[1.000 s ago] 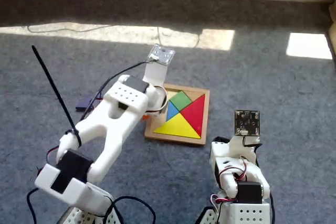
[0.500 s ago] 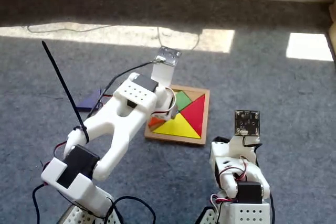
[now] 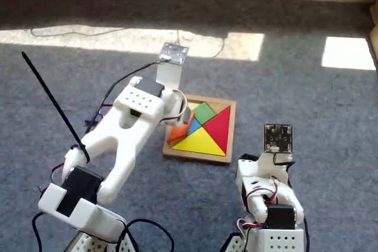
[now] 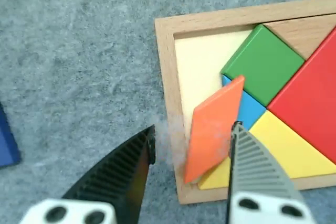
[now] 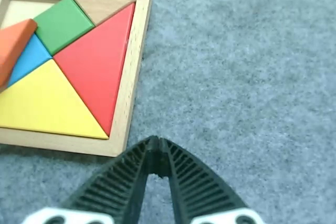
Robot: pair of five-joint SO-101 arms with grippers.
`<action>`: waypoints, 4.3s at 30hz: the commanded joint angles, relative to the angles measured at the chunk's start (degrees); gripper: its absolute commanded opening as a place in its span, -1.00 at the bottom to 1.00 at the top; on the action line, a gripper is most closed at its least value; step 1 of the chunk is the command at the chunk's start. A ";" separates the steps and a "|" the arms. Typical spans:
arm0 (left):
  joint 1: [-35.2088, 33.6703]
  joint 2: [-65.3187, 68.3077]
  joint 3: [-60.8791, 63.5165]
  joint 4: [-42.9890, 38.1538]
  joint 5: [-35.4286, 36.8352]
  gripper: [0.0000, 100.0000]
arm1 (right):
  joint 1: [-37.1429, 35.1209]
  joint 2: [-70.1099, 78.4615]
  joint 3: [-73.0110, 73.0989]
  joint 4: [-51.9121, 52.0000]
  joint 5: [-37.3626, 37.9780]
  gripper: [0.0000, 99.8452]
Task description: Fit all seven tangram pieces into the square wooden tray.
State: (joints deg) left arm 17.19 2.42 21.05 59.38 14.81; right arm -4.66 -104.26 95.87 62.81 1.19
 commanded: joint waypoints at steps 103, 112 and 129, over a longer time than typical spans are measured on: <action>2.68 0.84 6.90 2.37 0.35 -0.54 | 1.98 -0.84 8.66 -0.04 0.00 -0.99; 0.75 -13.41 10.42 2.55 0.09 -0.53 | 1.98 -0.92 8.66 -0.04 0.00 -0.99; -23.52 -20.53 11.74 2.37 -33.23 -0.54 | 1.98 -0.92 8.66 -0.04 0.00 -0.99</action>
State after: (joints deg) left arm -2.33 -15.69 33.45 61.67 -12.26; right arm -3.25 -104.26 95.87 62.81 1.19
